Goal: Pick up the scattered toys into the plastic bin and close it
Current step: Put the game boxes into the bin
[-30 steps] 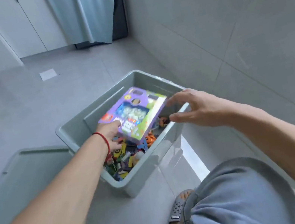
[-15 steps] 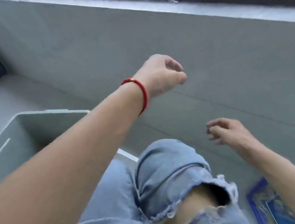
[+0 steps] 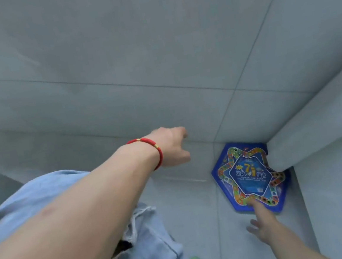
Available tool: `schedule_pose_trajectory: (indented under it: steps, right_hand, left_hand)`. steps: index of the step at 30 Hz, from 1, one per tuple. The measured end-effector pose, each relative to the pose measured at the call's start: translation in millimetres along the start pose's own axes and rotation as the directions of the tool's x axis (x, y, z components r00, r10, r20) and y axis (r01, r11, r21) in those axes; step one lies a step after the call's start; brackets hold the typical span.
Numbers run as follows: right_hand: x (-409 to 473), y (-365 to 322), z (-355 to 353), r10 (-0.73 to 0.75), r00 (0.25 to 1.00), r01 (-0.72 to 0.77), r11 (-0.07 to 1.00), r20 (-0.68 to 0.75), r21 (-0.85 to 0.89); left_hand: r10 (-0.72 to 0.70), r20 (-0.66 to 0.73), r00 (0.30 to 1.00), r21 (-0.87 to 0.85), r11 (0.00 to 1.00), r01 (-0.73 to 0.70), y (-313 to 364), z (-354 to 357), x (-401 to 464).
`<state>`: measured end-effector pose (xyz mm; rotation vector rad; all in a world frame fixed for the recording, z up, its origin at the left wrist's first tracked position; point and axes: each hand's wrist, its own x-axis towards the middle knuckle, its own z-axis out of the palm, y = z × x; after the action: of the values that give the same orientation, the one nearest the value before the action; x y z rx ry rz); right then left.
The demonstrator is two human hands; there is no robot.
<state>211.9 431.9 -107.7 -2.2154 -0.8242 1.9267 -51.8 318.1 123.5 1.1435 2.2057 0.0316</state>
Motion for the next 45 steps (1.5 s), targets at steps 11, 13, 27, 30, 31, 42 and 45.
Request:
schedule_pose_trajectory:
  steps: [11, 13, 27, 30, 31, 42, 45]
  right_hand:
    - [8, -41, 25, 0.11, 0.994, -0.106, 0.803, 0.028, 0.587]
    - [13, -32, 24, 0.07, 0.998, -0.062, 0.795, 0.011, 0.604]
    - [-138, -68, 82, -0.098, 0.856, 0.0, 0.982, 0.507, 0.189]
    - [-194, -97, 137, -0.158, 0.753, 0.168, 0.985, 0.639, 0.046]
    - [-214, -104, 158, -0.166, 0.712, 0.218, 0.976, 0.682, 0.009]
    - [-421, -25, 373, 0.171, 0.321, 0.797, 0.483, 0.931, -0.363]
    - [-449, 19, 411, 0.174, 0.213, 0.965, 0.117, 0.961, -0.235]
  left_hand:
    - [-0.011, -0.046, 0.999, -0.041, 0.999, 0.009, 4, 2, 23]
    - [-0.009, -0.051, 0.999, -0.04, 0.999, 0.007, 7, 2, 26]
    - [-0.262, -0.435, 0.862, -0.351, 0.93, 0.106, -53, -82, -48]
    - [-0.509, -0.486, 0.71, -0.529, 0.818, 0.224, -127, -92, -97]
    - [-0.585, -0.473, 0.659, -0.595, 0.764, 0.251, -152, -87, -113]
    - [-0.841, 0.042, 0.54, -0.74, -0.389, -0.549, -318, 0, -281]
    - [-0.899, 0.112, 0.423, -0.655, -0.387, -0.65, -353, 42, -325]
